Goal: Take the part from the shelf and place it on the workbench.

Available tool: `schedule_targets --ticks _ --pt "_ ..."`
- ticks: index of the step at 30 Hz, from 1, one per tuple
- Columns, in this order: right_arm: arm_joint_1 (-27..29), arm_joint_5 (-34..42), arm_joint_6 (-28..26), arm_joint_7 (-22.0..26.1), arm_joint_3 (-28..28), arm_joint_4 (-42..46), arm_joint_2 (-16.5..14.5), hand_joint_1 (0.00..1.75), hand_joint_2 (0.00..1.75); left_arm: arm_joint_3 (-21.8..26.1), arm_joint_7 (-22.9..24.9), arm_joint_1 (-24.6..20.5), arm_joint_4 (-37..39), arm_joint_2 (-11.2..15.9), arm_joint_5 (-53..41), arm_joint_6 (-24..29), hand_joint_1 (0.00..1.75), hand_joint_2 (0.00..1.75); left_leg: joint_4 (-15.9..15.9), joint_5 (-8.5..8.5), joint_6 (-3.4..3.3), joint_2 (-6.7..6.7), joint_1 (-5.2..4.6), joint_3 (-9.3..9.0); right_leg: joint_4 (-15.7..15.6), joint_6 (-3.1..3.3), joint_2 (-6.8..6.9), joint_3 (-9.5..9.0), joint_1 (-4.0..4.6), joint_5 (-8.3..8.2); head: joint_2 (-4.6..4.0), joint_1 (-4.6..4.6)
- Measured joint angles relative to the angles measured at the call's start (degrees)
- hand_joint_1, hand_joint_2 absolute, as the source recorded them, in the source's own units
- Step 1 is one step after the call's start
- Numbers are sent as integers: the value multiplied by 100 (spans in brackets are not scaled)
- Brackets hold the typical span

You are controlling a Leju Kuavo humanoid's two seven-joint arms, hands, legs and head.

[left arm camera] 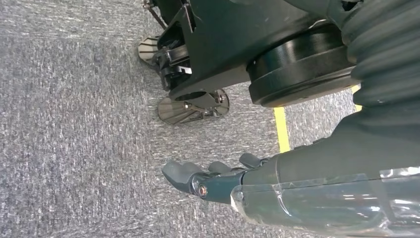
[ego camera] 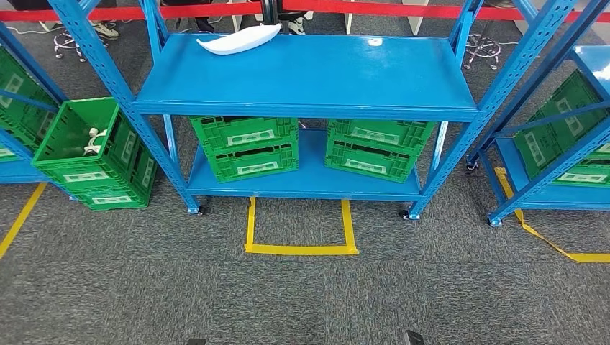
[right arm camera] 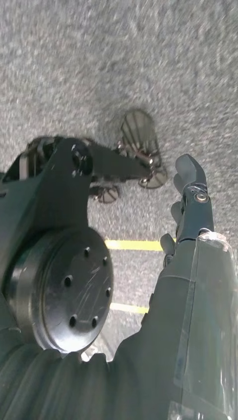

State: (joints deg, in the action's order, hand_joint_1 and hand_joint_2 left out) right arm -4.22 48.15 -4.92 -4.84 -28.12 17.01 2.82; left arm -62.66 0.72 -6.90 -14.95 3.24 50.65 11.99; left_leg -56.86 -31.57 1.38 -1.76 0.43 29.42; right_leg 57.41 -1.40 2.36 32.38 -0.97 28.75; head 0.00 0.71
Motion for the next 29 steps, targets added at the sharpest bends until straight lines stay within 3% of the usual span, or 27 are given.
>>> schedule_targets --ticks 7,29 --pt "-19 -175 59 -258 -291 -87 -134 0 175 -15 861 -5 8 5 -381 446 0 175 0 0 0 -1 0 -3 0 0 -3 -3 0 0 0 -1" --pt "-89 -391 62 -627 -1028 -219 -261 0 175 -52 1175 -6 26 64 -373 727 0 175 0 -1 -2 0 0 -8 0 0 -5 -8 -1 0 0 -5"
